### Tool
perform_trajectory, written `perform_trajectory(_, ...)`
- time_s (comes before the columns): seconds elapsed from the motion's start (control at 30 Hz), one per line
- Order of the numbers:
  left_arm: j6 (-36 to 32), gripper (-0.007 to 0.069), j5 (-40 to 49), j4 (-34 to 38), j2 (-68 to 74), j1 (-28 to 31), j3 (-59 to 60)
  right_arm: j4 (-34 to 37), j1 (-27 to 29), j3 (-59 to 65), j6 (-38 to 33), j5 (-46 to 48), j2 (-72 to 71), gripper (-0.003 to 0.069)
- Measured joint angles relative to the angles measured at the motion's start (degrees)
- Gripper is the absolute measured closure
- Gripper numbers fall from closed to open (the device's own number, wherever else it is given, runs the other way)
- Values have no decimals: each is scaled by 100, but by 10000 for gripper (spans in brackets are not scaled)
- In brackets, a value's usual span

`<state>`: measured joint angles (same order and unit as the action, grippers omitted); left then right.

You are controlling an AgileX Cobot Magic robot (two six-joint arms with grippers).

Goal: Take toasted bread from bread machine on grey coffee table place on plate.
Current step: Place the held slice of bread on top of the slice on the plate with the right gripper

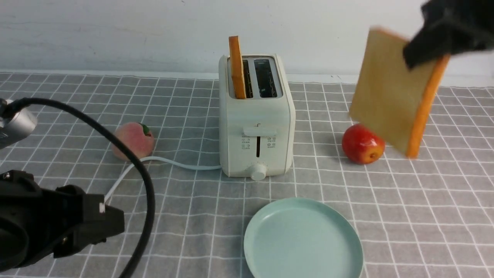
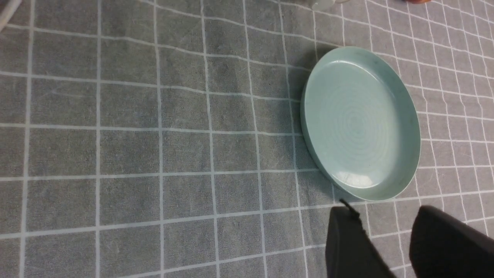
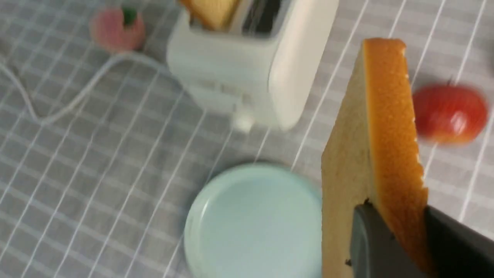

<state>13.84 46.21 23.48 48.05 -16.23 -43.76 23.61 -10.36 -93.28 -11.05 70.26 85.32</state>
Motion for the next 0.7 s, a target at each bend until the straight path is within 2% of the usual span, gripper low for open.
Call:
perform_trajectory(0.1, 0, 388, 0, 0, 0, 0, 0, 958, -152, 1346, -176, -415, 65, 545)
perform_trajectory(0.13, 0, 388, 0, 0, 0, 0, 0, 1040, -167, 1346, -176, -415, 73, 545)
perform_trajectory(0.17, 11, 388, 0, 31, 0, 0, 0, 1727, -299, 2040, -561, -847, 122, 545)
perform_trajectory(0.2, 11, 388, 0, 48, 0, 0, 0, 1816, -317, 2112, -616, -900, 122, 545)
perform_trajectory(0.3, 23, 388, 0, 180, 0, 0, 0, 3313, -545, 3142, -1882, -1826, 222, 545)
perform_trajectory(0.37, 23, 388, 0, 229, 0, 0, 0, 3695, -554, 3375, -2314, -2072, 262, 545)
perform_trajectory(0.4, 23, 388, 0, 271, 0, -4, 0, 4098, -560, 3610, -2822, -2382, 319, 545)
perform_trajectory(0.57, 23, 388, 21, 334, 0, -4, 0, 4371, -560, 3893, -3171, -2733, 517, 535)
perform_trajectory(0.67, 23, 388, 61, 346, 0, -7, 0, 4387, -560, 3976, -3190, -2771, 698, 494)
perform_trajectory(0.7, 23, 388, 61, 352, 0, -7, 0, 4387, -560, 4028, -3189, -2805, 766, 449)
